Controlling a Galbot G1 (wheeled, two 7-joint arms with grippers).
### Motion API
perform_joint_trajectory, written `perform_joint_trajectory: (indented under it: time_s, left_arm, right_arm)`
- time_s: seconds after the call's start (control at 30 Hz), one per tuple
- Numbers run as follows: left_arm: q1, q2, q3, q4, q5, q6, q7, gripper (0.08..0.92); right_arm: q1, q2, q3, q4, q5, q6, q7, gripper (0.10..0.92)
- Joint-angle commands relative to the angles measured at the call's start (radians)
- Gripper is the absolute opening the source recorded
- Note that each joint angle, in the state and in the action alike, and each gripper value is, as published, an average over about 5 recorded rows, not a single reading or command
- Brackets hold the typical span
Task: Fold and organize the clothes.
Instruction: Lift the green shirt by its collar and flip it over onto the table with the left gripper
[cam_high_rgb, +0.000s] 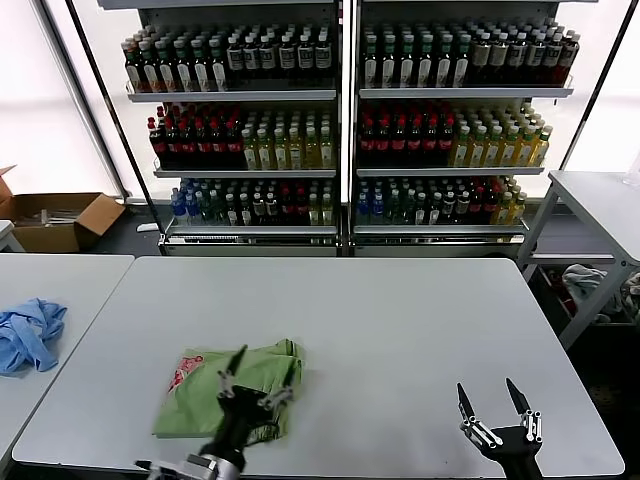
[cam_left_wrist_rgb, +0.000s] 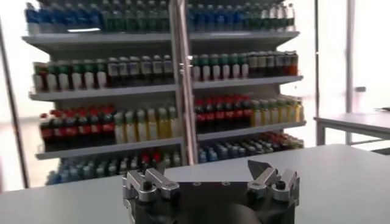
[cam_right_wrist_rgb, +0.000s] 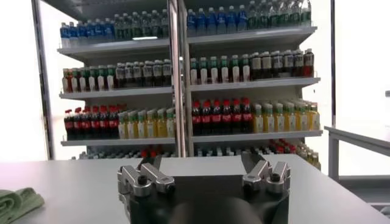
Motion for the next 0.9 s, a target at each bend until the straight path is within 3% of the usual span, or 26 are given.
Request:
perform_joint_trajectory:
  time_s: [0.03,0.2,0.5,0.9]
  left_arm:
    - [0.101,0.07,-0.351,0.139,-0.256,0.02,-0.007,0.823]
    - [0.141,0.036,-0.323,0.198,-0.26,0.018,0.018,0.823]
    - [0.096,0.03,-0.344,0.304,-0.371,0.044,0.048,0.823]
    - [0.099,0.01,-0.295,0.316,-0.363,0.038,0.095,0.823]
  right_arm:
    - [-0.002,0.0,0.005,-0.002,0.001,0.0,0.001,0.823]
    - [-0.001,-0.002,0.006,-0.003,0.001,-0.001,0.002,0.823]
    - [-0.003,-0.002,0.005,-0.008,-0.001,0.002,0.002,0.823]
    - [-0.003,0.0,0.003,-0.009,-0.005,0.005,0.002,0.823]
